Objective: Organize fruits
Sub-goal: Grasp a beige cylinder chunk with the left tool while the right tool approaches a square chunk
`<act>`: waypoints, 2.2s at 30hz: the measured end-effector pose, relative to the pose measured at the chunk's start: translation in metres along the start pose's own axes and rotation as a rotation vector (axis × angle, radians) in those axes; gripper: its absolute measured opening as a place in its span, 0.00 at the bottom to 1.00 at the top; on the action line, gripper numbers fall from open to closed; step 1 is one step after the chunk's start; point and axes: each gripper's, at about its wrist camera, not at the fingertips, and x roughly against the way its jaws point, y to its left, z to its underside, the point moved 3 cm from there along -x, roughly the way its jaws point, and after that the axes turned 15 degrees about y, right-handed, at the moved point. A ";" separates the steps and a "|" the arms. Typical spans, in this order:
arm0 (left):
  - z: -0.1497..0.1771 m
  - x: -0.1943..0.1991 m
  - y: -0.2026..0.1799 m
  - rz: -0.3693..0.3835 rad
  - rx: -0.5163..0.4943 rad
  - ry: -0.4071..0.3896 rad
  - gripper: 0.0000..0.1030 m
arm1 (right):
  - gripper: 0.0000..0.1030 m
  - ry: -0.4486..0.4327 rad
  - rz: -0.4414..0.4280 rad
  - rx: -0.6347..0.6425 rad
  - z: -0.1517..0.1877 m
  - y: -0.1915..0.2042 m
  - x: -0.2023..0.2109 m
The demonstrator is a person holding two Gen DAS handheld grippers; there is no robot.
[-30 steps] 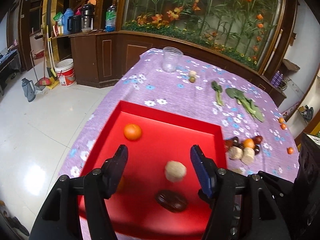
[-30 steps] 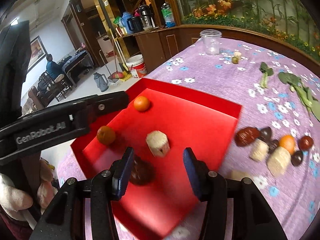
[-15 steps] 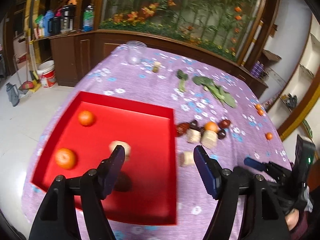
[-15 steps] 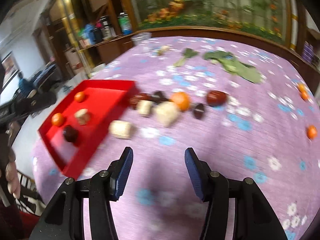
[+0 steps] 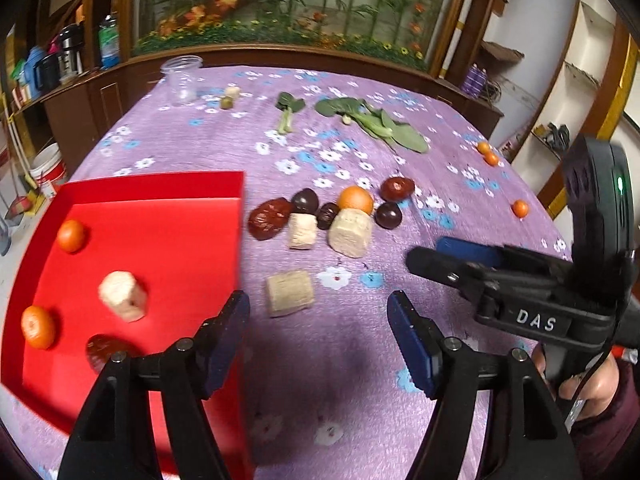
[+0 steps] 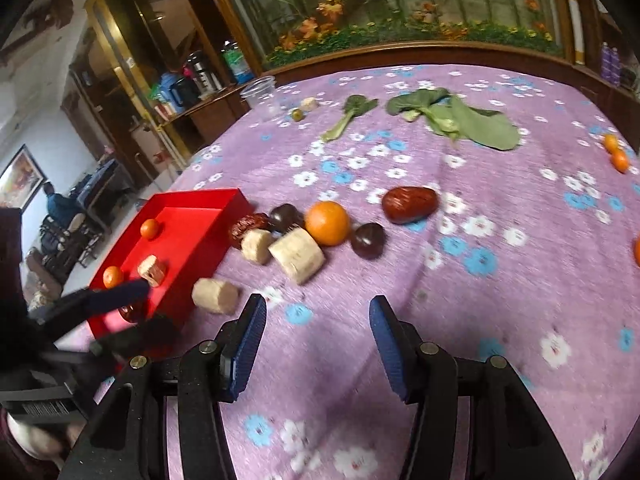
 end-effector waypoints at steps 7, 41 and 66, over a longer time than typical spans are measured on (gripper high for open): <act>-0.007 -0.022 0.005 0.001 0.006 0.026 0.68 | 0.57 0.036 -0.049 0.018 -0.027 0.003 -0.026; -0.024 -0.051 -0.005 -0.089 -0.068 0.013 0.28 | 0.42 0.066 0.005 0.081 -0.035 0.005 -0.051; 0.017 0.003 -0.025 -0.006 -0.066 -0.042 0.29 | 0.42 0.006 0.052 0.060 0.008 0.024 -0.004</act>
